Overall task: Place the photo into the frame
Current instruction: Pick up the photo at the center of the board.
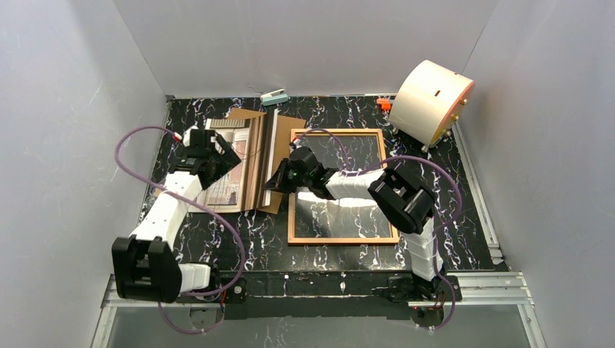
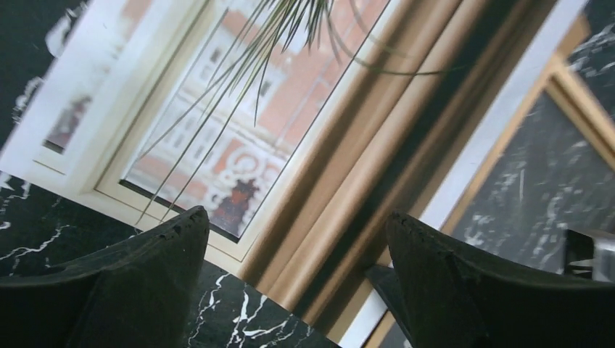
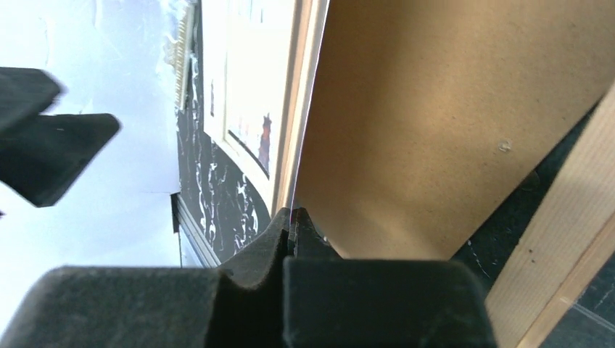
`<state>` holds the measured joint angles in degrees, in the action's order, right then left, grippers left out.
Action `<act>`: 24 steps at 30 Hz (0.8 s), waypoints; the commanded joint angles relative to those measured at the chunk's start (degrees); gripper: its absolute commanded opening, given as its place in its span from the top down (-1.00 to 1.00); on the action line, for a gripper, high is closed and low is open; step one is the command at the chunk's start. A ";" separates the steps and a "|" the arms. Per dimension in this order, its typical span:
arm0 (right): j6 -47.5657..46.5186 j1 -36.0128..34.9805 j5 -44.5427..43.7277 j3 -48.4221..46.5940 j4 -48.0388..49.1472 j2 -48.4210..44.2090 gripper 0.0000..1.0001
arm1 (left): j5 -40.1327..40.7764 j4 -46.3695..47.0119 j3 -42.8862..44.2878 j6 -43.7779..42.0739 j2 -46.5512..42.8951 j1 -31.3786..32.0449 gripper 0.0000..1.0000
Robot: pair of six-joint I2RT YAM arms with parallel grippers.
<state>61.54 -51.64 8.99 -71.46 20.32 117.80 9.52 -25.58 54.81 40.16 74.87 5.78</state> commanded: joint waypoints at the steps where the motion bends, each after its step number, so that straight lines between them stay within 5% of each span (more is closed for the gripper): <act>1: -3.78 1.10 1.57 -1.69 5.90 -6.55 0.97 | 4.51 -8.25 4.58 -1.97 -7.10 -0.42 -0.89; 12: 3.49 5.39 2.48 3.17 10.36 -19.16 0.97 | -8.14 -10.63 0.19 6.37 -16.61 -0.51 -0.97; 24: 9.32 6.08 -1.48 8.83 9.03 -26.12 0.97 | -17.61 7.16 -7.79 28.44 -14.98 -0.51 -0.95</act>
<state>67.90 -45.76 7.90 -63.35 27.35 93.95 -3.68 -26.06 49.43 59.27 58.76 5.67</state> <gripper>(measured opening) 0.031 0.983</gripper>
